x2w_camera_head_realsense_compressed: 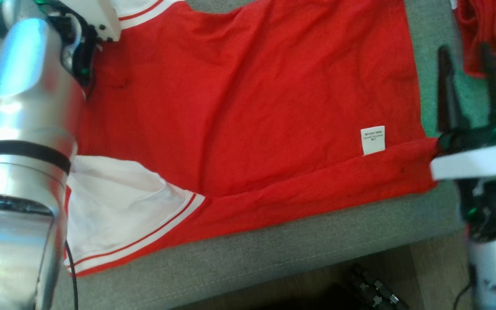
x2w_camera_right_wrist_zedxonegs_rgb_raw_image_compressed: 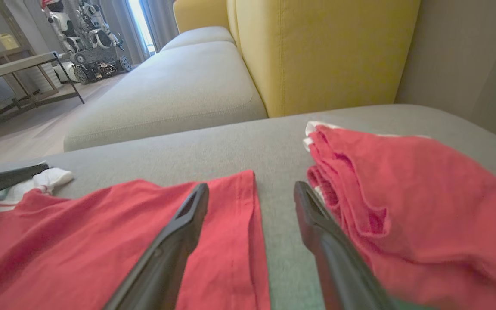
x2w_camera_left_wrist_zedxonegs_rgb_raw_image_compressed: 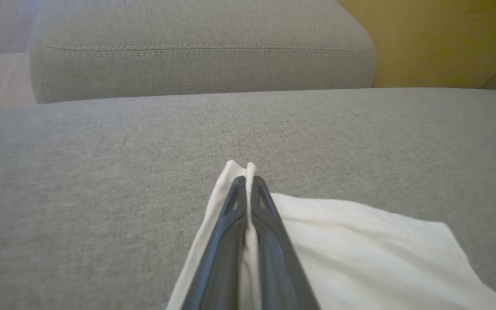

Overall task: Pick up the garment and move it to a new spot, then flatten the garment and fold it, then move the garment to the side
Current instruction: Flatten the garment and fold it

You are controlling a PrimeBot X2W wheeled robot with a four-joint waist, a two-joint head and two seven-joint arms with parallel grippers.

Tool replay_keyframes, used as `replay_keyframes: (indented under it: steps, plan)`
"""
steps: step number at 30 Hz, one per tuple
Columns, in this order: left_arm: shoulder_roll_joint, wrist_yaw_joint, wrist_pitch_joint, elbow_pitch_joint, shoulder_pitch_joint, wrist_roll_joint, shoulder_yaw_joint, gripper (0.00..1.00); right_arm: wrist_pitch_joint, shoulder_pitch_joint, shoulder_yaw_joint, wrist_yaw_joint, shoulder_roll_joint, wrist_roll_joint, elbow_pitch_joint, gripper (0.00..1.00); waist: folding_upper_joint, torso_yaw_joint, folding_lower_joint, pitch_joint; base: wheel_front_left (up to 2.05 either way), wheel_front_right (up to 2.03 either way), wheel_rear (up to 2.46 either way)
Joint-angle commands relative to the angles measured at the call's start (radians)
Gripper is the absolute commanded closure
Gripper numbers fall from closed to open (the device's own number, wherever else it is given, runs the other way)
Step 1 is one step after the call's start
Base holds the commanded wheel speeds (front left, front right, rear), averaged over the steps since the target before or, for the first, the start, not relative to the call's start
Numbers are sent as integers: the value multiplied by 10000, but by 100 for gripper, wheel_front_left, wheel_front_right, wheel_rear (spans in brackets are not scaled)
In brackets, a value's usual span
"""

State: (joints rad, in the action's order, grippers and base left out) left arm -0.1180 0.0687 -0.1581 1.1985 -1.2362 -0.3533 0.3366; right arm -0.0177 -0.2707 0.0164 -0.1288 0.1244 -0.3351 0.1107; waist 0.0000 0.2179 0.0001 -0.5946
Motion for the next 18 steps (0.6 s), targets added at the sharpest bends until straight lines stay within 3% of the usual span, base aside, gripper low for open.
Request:
replay_keyframes:
  steps: [1,6,12,18]
  plan:
    - [-214,-102,-195,73,81,94,-26,100,-109,-317,-18,-19,318,-72,206,0,0,-138,-1,89,0,0,0]
    - [27,-174,-690,9,-209,71,22,100,-670,-1367,-150,-19,1003,-471,-451,0,0,-571,-1,232,0,0,0]
    - [349,-88,-930,-273,-511,1,118,100,-1877,-2635,539,-19,1899,-1049,-1882,0,0,-1213,-1,283,0,0,0]
    - [544,24,-1012,-657,-592,-85,248,100,-3134,-3572,959,-19,2401,-1577,-3542,0,0,-1702,-1,215,0,0,0]
